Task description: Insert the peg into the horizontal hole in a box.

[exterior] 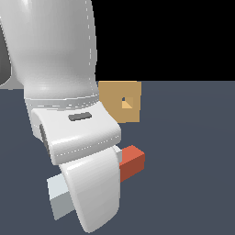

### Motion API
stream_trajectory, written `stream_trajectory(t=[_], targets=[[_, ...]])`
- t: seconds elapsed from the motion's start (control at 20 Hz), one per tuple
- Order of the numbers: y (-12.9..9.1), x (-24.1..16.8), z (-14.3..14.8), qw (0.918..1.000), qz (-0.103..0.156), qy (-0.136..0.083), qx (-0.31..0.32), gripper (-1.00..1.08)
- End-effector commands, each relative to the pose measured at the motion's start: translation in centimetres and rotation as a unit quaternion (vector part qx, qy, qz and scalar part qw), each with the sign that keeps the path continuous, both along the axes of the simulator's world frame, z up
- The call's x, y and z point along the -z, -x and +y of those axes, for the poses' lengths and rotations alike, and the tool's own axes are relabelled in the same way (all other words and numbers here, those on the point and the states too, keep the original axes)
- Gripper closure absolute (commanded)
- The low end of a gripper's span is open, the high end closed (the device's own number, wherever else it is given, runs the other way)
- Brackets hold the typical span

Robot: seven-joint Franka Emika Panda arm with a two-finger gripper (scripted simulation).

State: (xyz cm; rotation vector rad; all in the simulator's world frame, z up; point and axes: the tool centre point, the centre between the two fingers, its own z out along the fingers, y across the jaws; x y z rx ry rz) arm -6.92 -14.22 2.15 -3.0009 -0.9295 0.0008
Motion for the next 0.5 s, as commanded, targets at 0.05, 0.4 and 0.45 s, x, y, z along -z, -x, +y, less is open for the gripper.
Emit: stream_trajectory(t=[0.05,0.4,0.45], targets=[[-0.02,0.05,0.04,1.0000,0.000,0.000,0.000,1.08],[-0.03,-0.01,-0.02,1.0000,0.000,0.000,0.000,1.08],[-0.10,-0.03,0.02,1.0000,0.000,0.000,-0.002,1.08]])
